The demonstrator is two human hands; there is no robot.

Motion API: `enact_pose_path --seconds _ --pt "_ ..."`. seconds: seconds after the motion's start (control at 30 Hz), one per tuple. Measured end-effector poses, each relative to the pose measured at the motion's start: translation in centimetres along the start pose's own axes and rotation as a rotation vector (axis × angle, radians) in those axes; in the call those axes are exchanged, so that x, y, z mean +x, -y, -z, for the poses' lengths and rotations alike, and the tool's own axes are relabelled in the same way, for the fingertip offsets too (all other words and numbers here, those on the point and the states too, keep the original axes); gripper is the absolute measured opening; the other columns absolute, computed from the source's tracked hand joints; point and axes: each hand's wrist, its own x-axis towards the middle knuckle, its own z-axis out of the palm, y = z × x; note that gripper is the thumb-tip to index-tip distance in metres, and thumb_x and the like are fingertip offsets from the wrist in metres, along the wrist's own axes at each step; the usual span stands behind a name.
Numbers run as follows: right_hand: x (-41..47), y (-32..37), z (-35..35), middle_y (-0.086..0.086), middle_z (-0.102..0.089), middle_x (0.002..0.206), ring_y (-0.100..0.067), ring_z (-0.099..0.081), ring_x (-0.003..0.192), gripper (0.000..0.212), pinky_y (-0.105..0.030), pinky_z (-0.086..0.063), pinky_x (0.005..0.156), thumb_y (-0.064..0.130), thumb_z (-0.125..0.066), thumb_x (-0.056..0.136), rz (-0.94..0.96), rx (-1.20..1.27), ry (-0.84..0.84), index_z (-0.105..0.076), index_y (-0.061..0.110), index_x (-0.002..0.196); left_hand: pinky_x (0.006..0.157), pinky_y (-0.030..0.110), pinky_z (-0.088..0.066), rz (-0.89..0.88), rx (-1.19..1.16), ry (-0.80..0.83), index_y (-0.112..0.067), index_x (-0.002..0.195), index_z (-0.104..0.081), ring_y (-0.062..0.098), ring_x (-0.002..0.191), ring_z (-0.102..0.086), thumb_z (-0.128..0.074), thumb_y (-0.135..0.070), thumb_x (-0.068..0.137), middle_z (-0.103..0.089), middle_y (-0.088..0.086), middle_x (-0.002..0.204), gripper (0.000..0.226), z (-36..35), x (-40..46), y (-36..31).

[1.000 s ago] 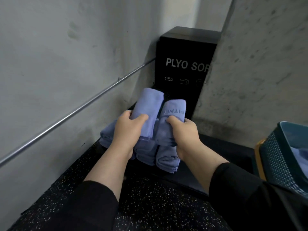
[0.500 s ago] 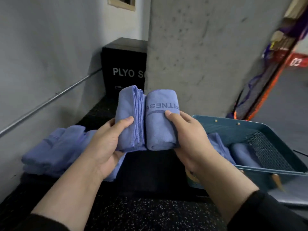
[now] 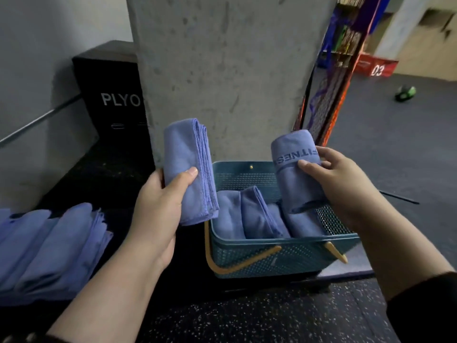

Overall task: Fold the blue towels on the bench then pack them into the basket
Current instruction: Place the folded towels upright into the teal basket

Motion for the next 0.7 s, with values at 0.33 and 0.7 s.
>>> enact_pose_path --seconds 0.33,0.7 --pt "2.4 -5.0 1.1 -0.007 -0.069 0.108 -0.027 -0.065 0.1 0.033 -0.049 -0.053 0.093 0.026 -0.058 0.085 -0.175 -0.499 0.153 -0.064 0.019 0.117 0.089 0.04 -0.057 -0.089 0.151 0.047 -0.02 0.111 -0.071 0.016 0.098 -0.074 -0.07 -0.023 0.093 -0.078 -0.002 0.102 0.019 -3.4 0.9 2.9" --pt "3.4 -6.1 -1.1 -0.011 -0.069 0.104 -0.028 -0.062 0.086 0.033 -0.031 -0.045 0.07 0.036 -0.067 0.092 -0.233 -0.993 0.536 -0.067 0.01 0.112 0.091 0.043 -0.057 -0.104 0.162 0.04 -0.019 0.107 -0.072 0.019 0.099 -0.074 -0.072 -0.027 0.089 -0.077 0.001 0.102 0.02 -2.8 1.9 3.2"
